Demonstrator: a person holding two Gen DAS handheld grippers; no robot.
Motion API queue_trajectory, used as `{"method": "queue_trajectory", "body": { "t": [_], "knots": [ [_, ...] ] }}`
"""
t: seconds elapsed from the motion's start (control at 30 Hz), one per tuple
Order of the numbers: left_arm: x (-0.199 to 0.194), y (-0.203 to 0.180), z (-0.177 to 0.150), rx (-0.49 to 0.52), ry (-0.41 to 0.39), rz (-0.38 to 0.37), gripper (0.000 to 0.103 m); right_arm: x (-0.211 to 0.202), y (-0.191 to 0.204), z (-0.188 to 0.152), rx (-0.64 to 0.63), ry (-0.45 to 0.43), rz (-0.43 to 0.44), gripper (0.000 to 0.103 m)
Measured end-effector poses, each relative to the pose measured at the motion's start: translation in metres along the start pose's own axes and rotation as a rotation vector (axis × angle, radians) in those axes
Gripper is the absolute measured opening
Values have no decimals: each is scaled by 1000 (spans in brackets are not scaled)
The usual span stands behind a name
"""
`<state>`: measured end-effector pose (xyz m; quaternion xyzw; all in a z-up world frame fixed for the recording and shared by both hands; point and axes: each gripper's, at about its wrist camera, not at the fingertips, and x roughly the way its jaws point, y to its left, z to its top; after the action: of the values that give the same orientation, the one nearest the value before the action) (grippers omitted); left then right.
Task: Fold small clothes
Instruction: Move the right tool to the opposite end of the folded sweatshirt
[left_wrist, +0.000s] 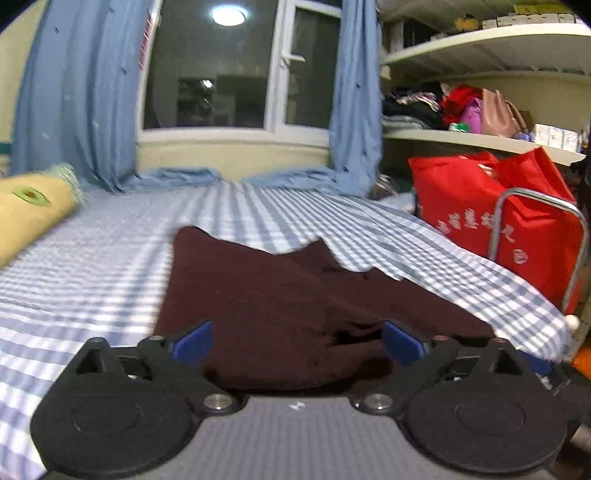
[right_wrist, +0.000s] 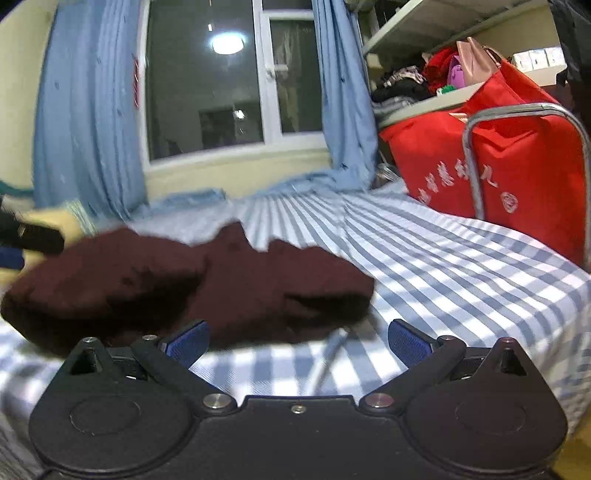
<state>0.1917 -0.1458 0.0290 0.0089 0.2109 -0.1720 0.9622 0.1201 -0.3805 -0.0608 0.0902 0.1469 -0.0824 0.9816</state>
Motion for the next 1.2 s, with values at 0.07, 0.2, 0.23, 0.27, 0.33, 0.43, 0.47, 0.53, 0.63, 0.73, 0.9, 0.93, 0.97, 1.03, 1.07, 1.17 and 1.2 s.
{"method": "queue_trajectory", "body": {
  "t": [0.07, 0.2, 0.23, 0.27, 0.33, 0.43, 0.47, 0.53, 0.63, 0.73, 0.9, 0.93, 0.97, 1.03, 1.07, 1.17, 1.2],
  "knots": [
    [-11, 8, -4, 17, -14, 50, 102, 0, 1, 5, 19, -12, 61, 103],
    [-13, 22, -14, 79, 19, 152, 102, 15, 8, 18, 65, 43, 223, 103],
    [-11, 25, -16, 87, 35, 168, 102, 21, 9, 22, 79, 60, 261, 103],
    [-9, 28, -17, 92, 45, 175, 102, 26, 12, 26, 91, 77, 292, 103],
    [-1, 34, -20, 91, 71, 182, 102, 41, 17, 35, 113, 118, 352, 103],
    [11, 40, -25, 85, 106, 181, 101, 65, 23, 47, 156, 201, 414, 103],
    [13, 41, -27, 84, 112, 183, 100, 76, 26, 50, 174, 246, 416, 103],
    [21, 42, -29, 96, 121, 187, 98, 95, 30, 53, 193, 323, 369, 102],
    [28, 41, -32, 146, 129, 192, 90, 106, 37, 55, 194, 323, 339, 96],
    [35, 37, -35, 194, 136, 192, 79, 110, 44, 58, 195, 309, 317, 95],
    [38, 26, -35, 274, 113, 199, 75, 115, 48, 61, 232, 307, 356, 80],
    [38, 23, -35, 293, 106, 203, 74, 114, 47, 61, 237, 304, 359, 80],
    [37, 20, -36, 308, 99, 205, 73, 115, 47, 61, 230, 303, 358, 80],
    [38, 17, -36, 320, 96, 210, 71, 122, 49, 59, 227, 327, 355, 80],
    [39, 16, -35, 322, 97, 213, 71, 127, 47, 57, 258, 350, 358, 78],
    [40, 17, -33, 315, 96, 215, 69, 137, 38, 54, 359, 372, 360, 72],
    [40, 17, -33, 314, 96, 215, 68, 139, 37, 55, 377, 371, 354, 66]
  ]
}}
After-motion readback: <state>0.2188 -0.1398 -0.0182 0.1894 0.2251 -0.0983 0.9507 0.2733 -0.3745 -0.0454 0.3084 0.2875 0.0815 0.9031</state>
